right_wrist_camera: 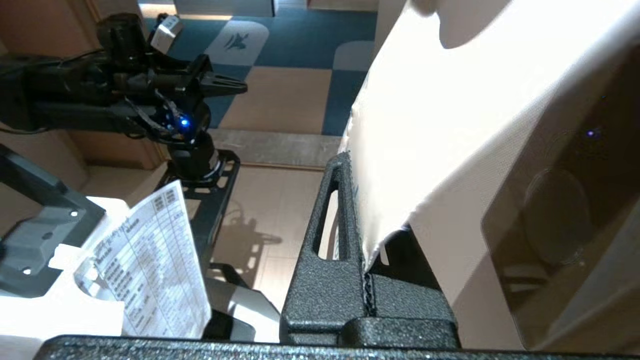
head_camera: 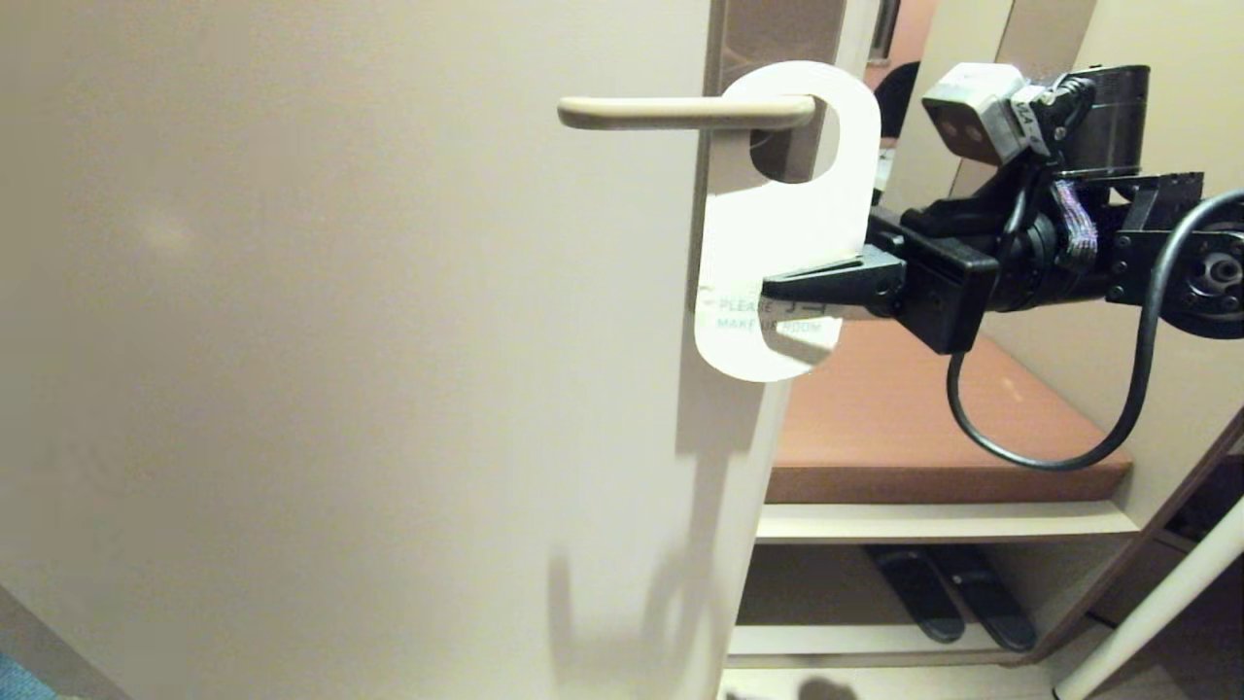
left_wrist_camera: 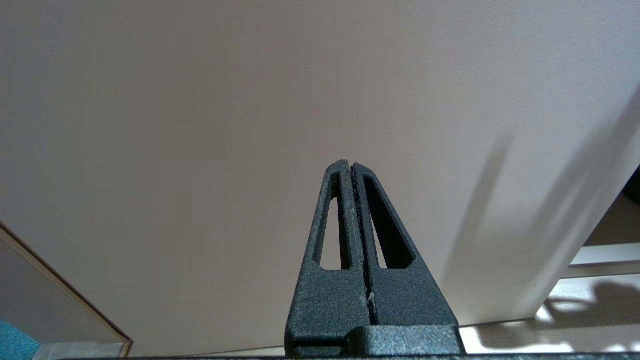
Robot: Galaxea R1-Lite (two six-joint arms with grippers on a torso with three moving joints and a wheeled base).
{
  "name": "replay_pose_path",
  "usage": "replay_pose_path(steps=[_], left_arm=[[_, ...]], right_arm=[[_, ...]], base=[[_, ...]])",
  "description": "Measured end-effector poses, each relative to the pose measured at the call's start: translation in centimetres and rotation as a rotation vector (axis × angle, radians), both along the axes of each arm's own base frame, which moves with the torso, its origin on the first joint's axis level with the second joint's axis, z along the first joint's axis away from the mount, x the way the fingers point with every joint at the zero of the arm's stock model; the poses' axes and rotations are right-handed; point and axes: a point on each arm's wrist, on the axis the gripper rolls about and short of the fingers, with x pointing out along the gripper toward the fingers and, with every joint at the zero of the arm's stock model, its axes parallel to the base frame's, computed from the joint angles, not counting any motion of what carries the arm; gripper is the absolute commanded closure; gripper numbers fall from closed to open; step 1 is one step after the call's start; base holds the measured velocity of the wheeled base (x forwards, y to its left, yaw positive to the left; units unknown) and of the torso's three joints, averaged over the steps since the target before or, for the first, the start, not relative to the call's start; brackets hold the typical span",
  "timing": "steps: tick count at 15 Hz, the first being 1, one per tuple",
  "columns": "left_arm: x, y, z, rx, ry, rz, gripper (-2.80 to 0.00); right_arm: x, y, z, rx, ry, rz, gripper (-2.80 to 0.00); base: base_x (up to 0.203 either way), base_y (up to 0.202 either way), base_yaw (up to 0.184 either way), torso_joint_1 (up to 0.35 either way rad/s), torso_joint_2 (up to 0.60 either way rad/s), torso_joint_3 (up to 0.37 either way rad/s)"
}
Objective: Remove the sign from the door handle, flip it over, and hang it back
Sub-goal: Take down the sign
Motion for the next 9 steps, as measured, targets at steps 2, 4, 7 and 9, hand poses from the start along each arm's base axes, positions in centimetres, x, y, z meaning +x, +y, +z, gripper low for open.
replay_pose_path(steps=[2, 4, 7, 9], left_arm=[[0.00, 0.00, 0.00, 0.000, 0.000, 0.000, 0.00], [0.00, 0.00, 0.00, 0.000, 0.000, 0.000, 0.00], [0.00, 0.00, 0.00, 0.000, 0.000, -0.001, 0.00], [0.00, 0.00, 0.00, 0.000, 0.000, -0.001, 0.00]], right_arm=[[0.00, 0.00, -0.04, 0.001, -0.003, 0.000, 0.00], [-0.02, 0.01, -0.14, 0.001, -0.003, 0.000, 0.00], [-0.08, -0.02, -0.30, -0.006, -0.001, -0.020, 0.00], [-0.11, -0.01, -0.27, -0.010, -0.004, -0.034, 0.00]], base=[[0.000, 0.000, 0.000, 0.000, 0.00, 0.000], [0.000, 0.000, 0.000, 0.000, 0.00, 0.000], [0.000, 0.000, 0.000, 0.000, 0.00, 0.000], [0.000, 0.000, 0.000, 0.000, 0.00, 0.000]])
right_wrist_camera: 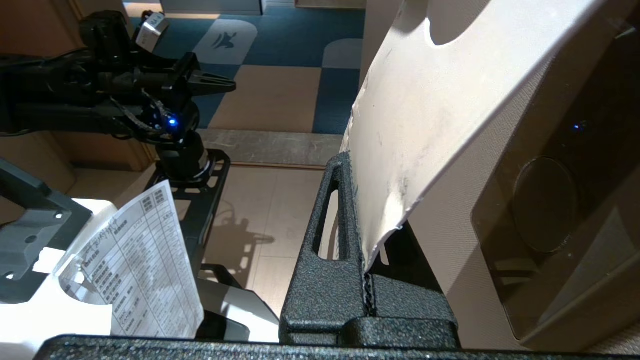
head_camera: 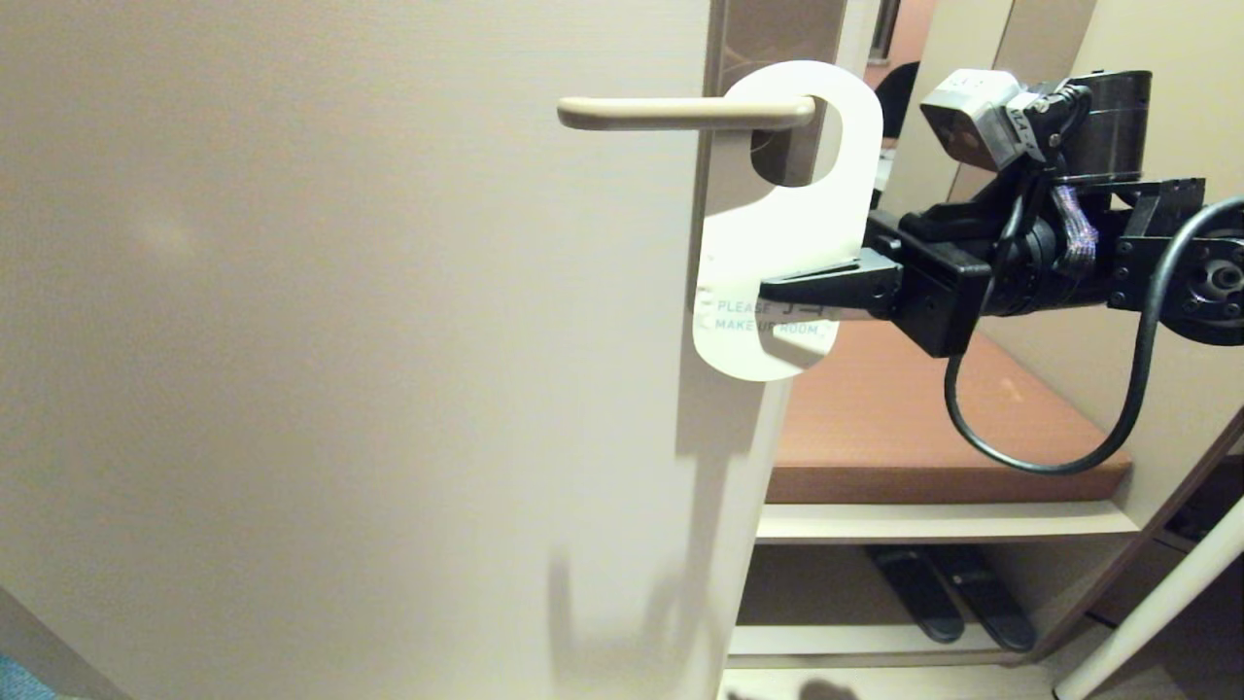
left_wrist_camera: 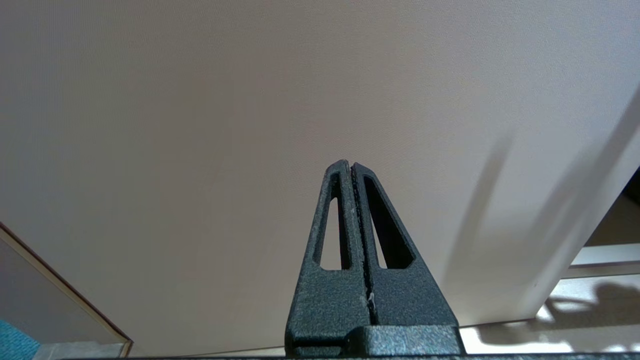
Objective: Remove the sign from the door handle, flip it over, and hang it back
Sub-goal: Take down the sign
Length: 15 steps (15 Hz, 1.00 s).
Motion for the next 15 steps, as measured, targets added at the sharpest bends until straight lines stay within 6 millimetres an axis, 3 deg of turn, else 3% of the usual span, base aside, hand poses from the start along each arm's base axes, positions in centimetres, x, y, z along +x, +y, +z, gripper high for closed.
replay_pose_path(steps=[15], left_arm=[[0.0, 0.0, 0.0, 0.000, 0.000, 0.000, 0.00]], right_arm=[[-1.2, 0.7, 1.1, -0.021, 0.011, -0.094, 0.00]], base=[[0.000, 0.000, 0.000, 0.000, 0.00, 0.000]])
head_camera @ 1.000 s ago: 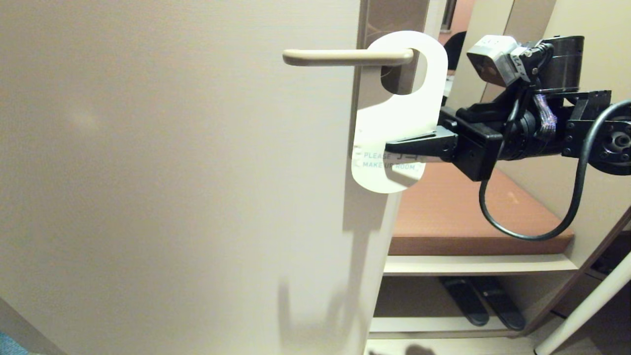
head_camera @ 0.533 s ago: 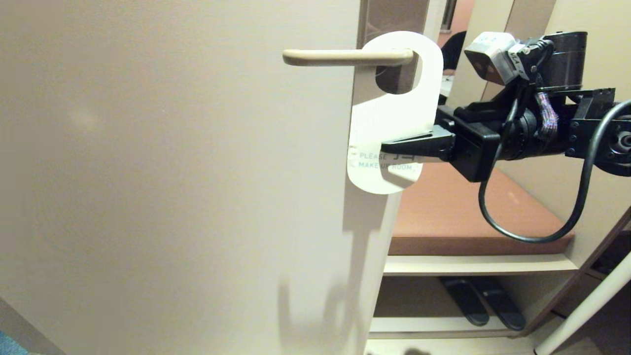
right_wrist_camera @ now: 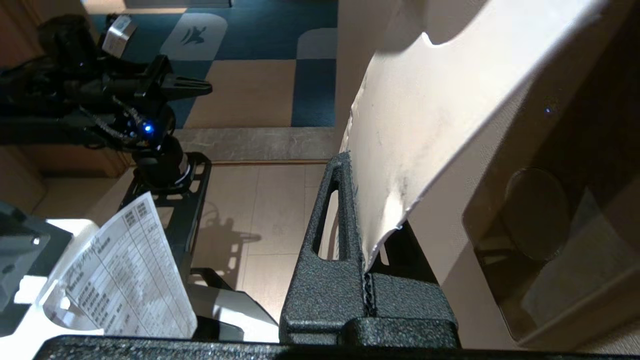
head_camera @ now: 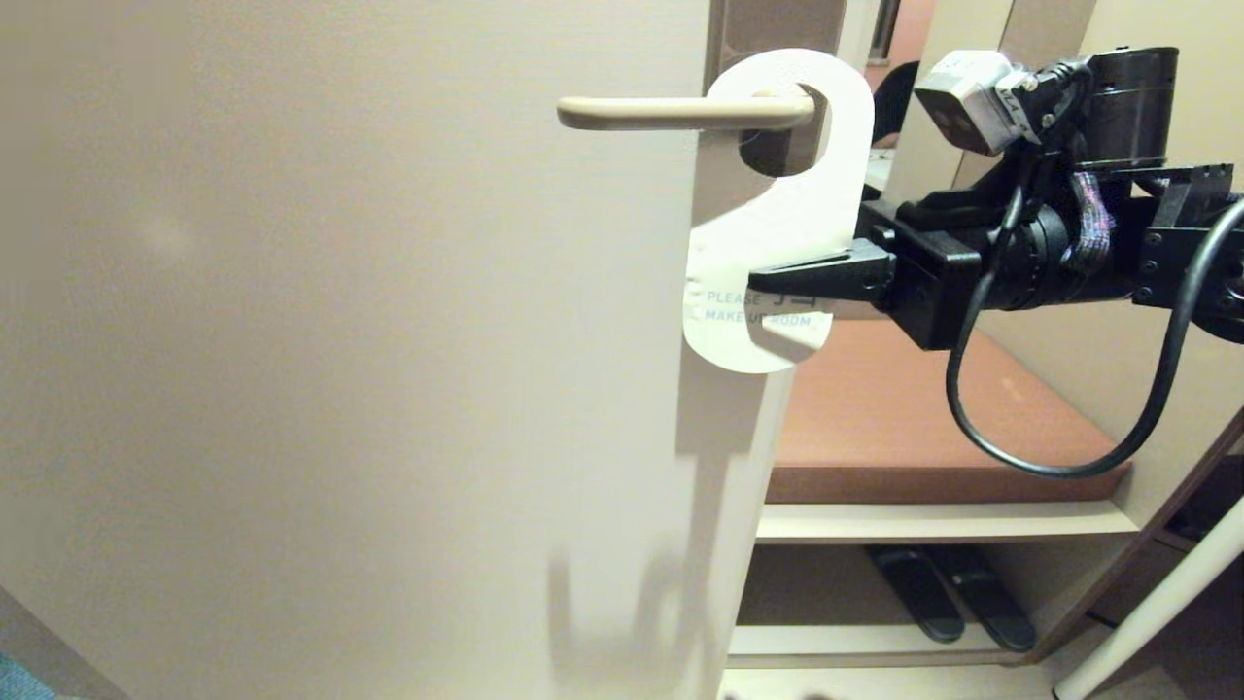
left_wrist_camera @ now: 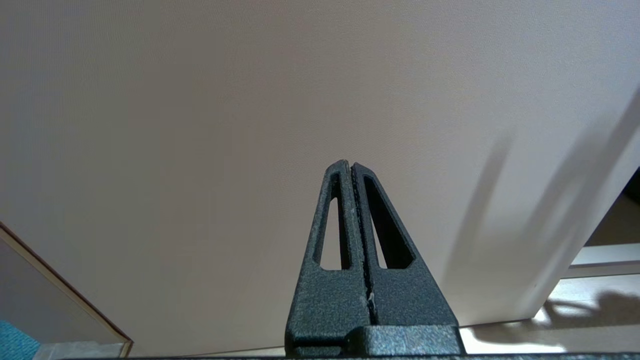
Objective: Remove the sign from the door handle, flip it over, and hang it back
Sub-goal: Take down the sign
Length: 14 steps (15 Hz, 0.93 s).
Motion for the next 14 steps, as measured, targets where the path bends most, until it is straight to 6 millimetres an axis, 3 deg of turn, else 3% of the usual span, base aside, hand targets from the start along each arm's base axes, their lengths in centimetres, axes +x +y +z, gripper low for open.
replay_pose_path(steps=[14], left_arm=[[0.0, 0.0, 0.0, 0.001, 0.000, 0.001, 0.00]], right_arm=[[-1.7, -0.7, 0.3, -0.035, 0.055, -0.229, 0.00]], base=[[0.000, 0.000, 0.000, 0.000, 0.00, 0.000]])
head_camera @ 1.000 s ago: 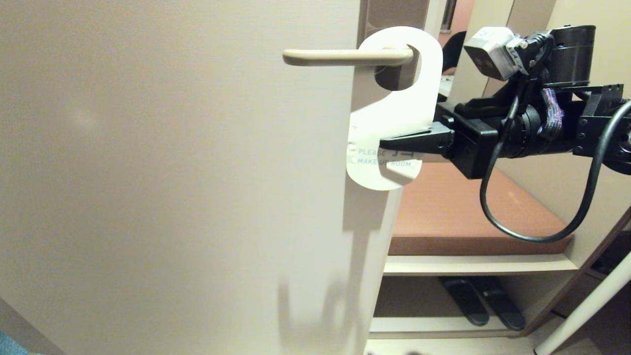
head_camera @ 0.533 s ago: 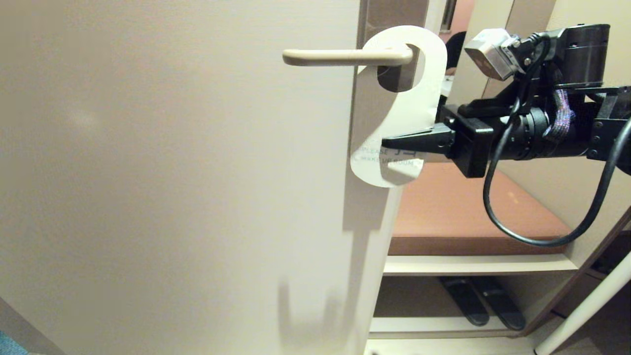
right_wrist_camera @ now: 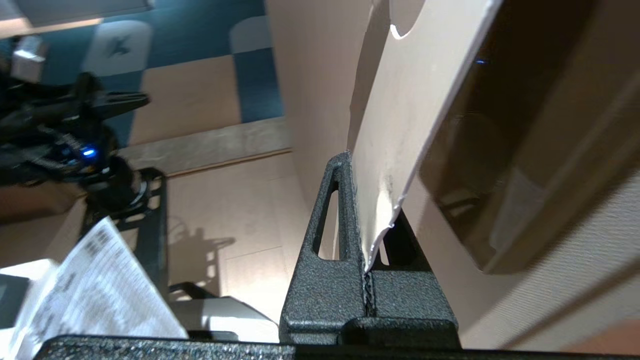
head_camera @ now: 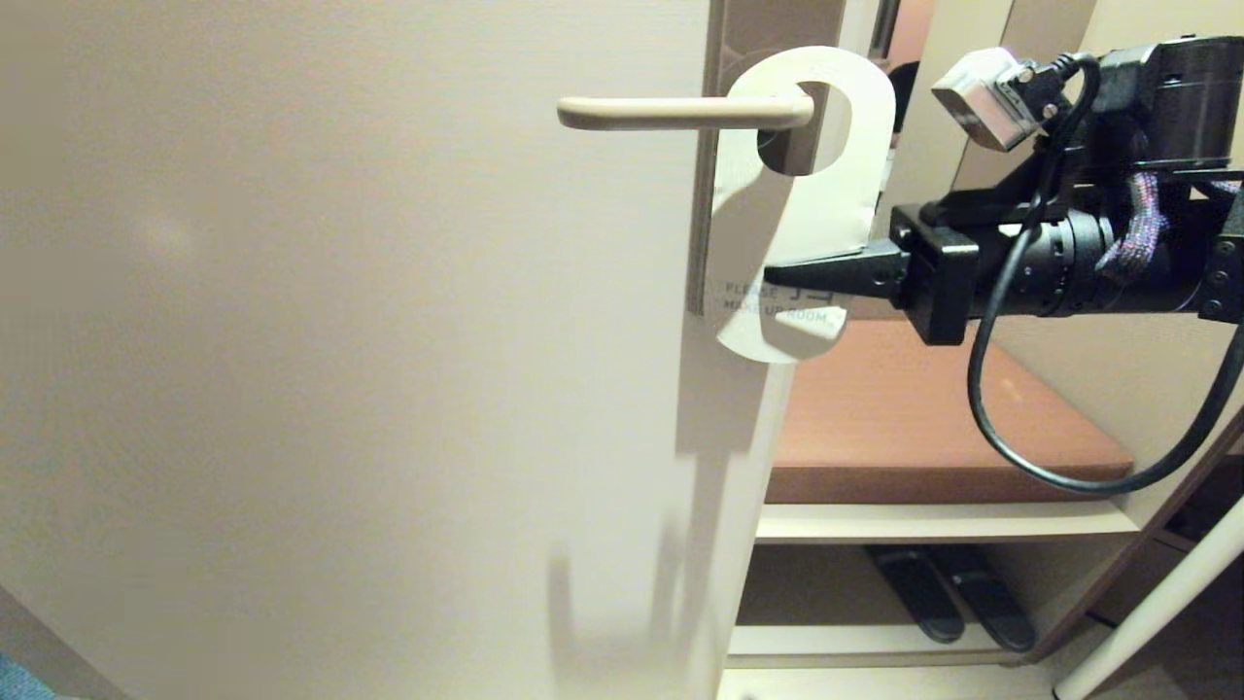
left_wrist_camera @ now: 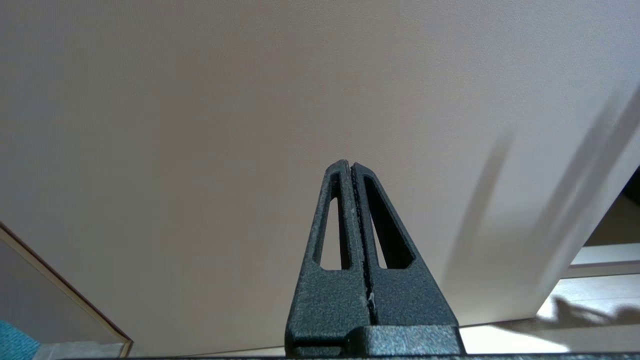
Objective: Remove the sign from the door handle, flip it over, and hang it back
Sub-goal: Take down the sign
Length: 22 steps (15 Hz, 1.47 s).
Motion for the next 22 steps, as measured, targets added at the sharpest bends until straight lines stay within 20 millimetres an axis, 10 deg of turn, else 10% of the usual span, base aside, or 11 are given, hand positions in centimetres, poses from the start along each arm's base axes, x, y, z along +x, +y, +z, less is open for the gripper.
replay_pose_path(steps=[22], left_arm=[[0.0, 0.0, 0.0, 0.000, 0.000, 0.000, 0.00]], right_arm=[[-4.0, 2.0, 1.3, -0.013, -0.014, -0.131, 0.00]], base=[[0.000, 0.000, 0.000, 0.000, 0.00, 0.000]])
